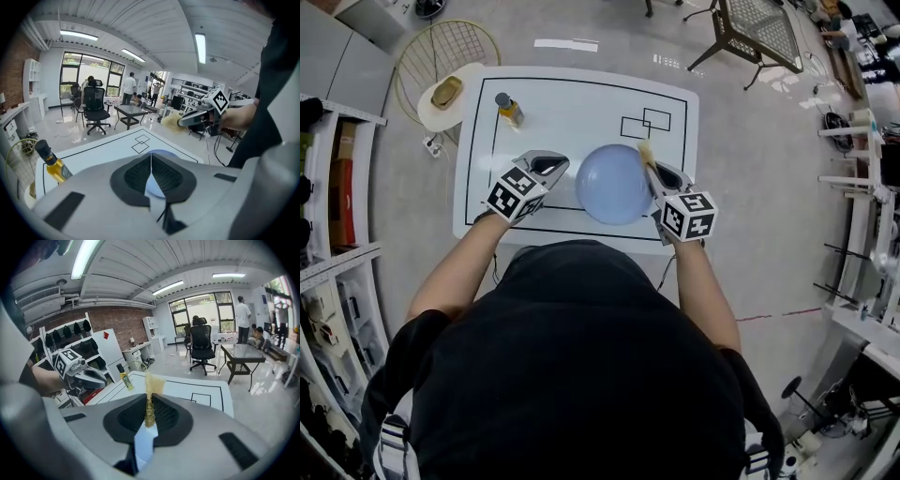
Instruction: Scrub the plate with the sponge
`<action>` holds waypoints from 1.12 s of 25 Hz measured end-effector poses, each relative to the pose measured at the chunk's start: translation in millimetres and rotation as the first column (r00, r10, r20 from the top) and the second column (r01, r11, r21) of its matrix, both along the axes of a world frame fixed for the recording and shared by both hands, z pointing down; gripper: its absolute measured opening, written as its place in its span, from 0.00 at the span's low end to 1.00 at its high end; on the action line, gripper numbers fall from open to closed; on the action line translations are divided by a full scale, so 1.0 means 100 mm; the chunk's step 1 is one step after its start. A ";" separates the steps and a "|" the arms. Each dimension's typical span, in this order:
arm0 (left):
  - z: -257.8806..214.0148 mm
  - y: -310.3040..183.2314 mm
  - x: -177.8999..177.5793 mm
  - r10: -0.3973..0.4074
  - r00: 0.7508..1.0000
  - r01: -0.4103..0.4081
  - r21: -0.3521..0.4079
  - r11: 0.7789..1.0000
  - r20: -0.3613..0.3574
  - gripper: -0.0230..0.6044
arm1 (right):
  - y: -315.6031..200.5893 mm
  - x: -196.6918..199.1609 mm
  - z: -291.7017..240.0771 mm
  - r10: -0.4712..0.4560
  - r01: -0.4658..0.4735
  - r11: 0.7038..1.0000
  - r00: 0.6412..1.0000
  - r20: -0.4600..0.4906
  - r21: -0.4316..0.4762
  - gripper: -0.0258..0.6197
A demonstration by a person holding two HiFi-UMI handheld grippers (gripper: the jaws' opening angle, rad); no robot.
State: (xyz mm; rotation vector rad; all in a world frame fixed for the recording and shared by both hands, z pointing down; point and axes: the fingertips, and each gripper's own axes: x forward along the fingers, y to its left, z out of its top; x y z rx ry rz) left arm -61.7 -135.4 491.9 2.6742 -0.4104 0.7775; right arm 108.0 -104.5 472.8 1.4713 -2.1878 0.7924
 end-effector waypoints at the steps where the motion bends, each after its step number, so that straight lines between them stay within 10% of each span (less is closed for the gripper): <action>1: 0.03 -0.01 0.01 -0.010 1.000 0.010 -0.005 1.000 0.001 0.05 | -0.01 0.00 0.05 -0.010 0.010 1.000 1.000 0.000 -0.009 0.09; 21: 1.20 0.42 0.01 -0.089 0.989 0.117 -0.256 0.960 0.120 0.16 | 0.04 -0.42 1.29 -0.322 0.302 0.932 0.944 -0.072 -0.203 0.09; 28: 1.70 0.75 0.10 -0.099 0.983 0.157 -0.419 0.894 0.158 0.21 | 0.19 -0.64 1.66 -0.474 0.439 0.867 0.871 -0.126 -0.235 0.09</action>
